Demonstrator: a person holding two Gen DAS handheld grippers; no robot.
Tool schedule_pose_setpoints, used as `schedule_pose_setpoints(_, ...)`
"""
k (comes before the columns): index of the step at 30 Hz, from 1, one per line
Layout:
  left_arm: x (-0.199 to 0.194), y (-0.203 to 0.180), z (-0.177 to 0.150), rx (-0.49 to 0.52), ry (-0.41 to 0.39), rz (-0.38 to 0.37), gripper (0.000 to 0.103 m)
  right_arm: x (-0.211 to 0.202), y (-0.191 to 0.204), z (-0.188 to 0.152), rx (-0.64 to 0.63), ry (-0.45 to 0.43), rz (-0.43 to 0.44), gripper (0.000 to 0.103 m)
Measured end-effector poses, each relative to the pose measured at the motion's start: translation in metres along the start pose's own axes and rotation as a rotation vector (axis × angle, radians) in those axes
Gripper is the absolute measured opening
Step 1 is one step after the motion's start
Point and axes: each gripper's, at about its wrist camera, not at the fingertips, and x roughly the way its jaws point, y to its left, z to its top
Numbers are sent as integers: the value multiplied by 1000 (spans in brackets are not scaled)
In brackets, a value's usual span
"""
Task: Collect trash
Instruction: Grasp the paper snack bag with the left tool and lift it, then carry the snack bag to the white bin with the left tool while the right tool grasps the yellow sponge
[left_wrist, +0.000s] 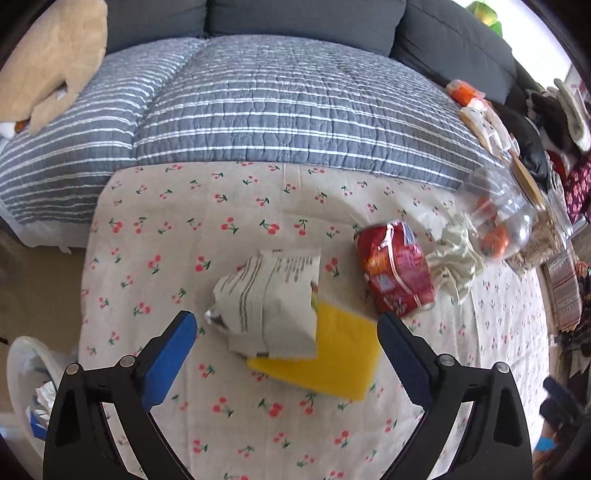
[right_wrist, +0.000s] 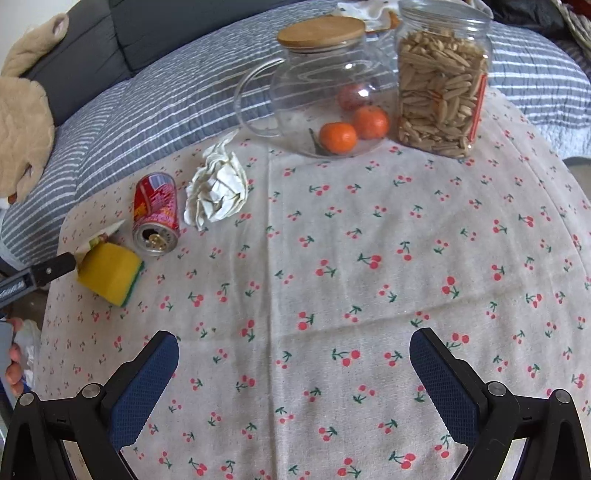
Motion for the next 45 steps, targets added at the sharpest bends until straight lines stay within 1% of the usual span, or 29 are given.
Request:
schedule_pose_setpoints(3,16,3,11,-32,42,-6,94,1,-4,2,32,3,19,103)
schedule_pose_setpoints(5,26,5,15,-43,72,4,92,1,-6,3,44,5,26,103)
schedule_pose_setpoints(7,33,8,16,-56,88,10,87,3,-5,4,47,8,30,103)
schedule_pose_setpoints(8,35,10,16,-65,95,6,85,3,-5,4,46,10,32,103)
schedule_pose_setpoints(10,39,15,16,-87,104,-11,78,5,-4,5,38,15,34,103)
schedule_pose_setpoints(11,41,17,15,-95,108,-20,76,6,-4,5,35,17,33,103)
schedule_pose_setpoints(12,42,19,14,-101,110,-35,74,7,-3,6,32,20,33,103)
schedule_pose_setpoints(14,41,22,13,-109,101,-66,66,10,-3,7,27,28,33,103)
schedule_pose_setpoints(15,40,24,12,-112,95,-77,57,12,-2,7,26,31,31,103)
schedule_pose_setpoints(16,37,25,12,-116,84,-84,51,13,-1,7,26,33,30,103)
schedule_pose_setpoints(19,30,30,11,-111,53,-86,46,17,1,8,27,41,30,103)
schedule_pose_setpoints(21,21,35,11,-101,21,-87,44,19,3,8,28,46,29,103)
schedule_pose_setpoints(26,-5,45,6,-96,-24,-112,43,25,11,8,27,60,33,103)
schedule_pose_setpoints(30,-29,60,-16,-97,-48,-116,43,31,22,9,14,67,34,103)
schedule_pose_setpoints(34,-56,80,-46,-98,-72,-91,43,37,35,12,22,73,37,103)
schedule_pose_setpoints(37,-82,101,-71,-111,-99,-87,43,44,53,13,33,70,44,103)
schedule_pose_setpoints(40,-103,122,-93,-102,-164,-58,43,50,76,10,33,57,52,103)
schedule_pose_setpoints(41,-106,133,-99,-124,-164,-49,43,53,86,8,23,50,50,103)
schedule_pose_setpoints(42,-106,142,-102,-152,-153,-62,43,57,97,6,7,48,42,103)
schedule_pose_setpoints(43,-111,155,-106,-191,-157,-98,43,62,107,5,-4,49,33,103)
schedule_pose_setpoints(44,-114,161,-108,-203,-166,-102,43,66,118,3,-11,49,34,103)
schedule_pose_setpoints(45,-118,169,-111,-207,-175,-87,43,72,130,3,-16,51,46,103)
